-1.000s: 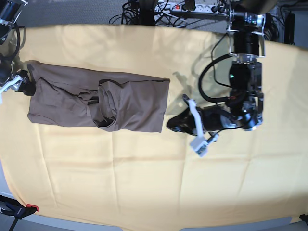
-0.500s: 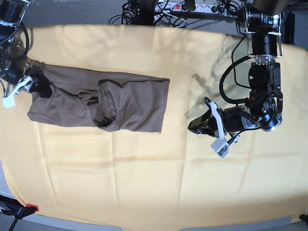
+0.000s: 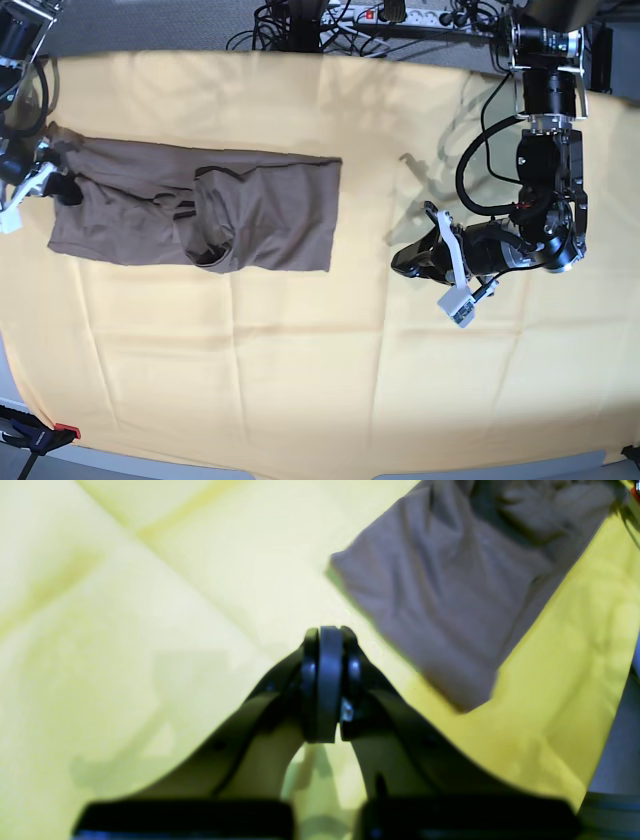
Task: Fold the T-shirt properly
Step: 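Drag the shirt's end with the right gripper and fold it over the bundle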
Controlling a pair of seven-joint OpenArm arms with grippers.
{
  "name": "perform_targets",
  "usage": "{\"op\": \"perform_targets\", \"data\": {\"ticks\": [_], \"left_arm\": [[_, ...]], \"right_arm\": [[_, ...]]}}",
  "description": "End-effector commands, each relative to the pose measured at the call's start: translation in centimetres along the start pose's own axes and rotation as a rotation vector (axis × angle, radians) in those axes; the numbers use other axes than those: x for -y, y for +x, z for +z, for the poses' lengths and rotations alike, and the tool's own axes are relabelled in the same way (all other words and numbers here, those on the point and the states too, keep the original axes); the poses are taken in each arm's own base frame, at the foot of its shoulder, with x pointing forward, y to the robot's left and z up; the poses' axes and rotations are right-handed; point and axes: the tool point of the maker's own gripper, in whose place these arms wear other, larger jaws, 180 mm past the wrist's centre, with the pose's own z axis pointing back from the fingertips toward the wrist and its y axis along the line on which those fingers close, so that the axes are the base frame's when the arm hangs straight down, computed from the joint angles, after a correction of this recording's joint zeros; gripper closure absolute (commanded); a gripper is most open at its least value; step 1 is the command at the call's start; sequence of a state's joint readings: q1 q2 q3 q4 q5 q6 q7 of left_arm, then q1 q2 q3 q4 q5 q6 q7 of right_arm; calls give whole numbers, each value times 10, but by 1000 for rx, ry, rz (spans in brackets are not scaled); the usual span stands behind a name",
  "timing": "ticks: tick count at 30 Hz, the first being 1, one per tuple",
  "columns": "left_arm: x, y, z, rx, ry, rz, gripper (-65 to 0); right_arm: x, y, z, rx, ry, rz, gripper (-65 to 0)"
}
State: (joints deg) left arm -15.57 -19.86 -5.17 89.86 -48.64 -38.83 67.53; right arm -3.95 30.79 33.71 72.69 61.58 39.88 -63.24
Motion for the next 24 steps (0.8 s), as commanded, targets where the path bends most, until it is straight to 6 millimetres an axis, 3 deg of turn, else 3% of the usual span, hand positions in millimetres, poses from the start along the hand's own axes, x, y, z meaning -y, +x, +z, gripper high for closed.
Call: {"op": "perform_targets", "data": {"ticks": [1, 7, 11, 15, 18, 24], "left_arm": [[-4, 17, 9, 43, 13, -34, 0], [-11, 13, 17, 24, 32, -42, 0], [-12, 12, 17, 21, 33, -43, 0], [-12, 9, 17, 15, 34, -39, 0], [-11, 8, 16, 14, 33, -38, 0], [-10, 6, 16, 11, 30, -33, 0]], "right_arm": [[8, 25, 14, 48, -30, 43, 0], [21, 47, 37, 43, -88, 118, 0], [11, 71, 50, 56, -130, 249, 0], [-16, 90, 59, 98, -153, 318, 0], [-40, 91, 59, 109, -139, 390, 0], [-109, 97, 60, 191, -32, 486, 0]]}}
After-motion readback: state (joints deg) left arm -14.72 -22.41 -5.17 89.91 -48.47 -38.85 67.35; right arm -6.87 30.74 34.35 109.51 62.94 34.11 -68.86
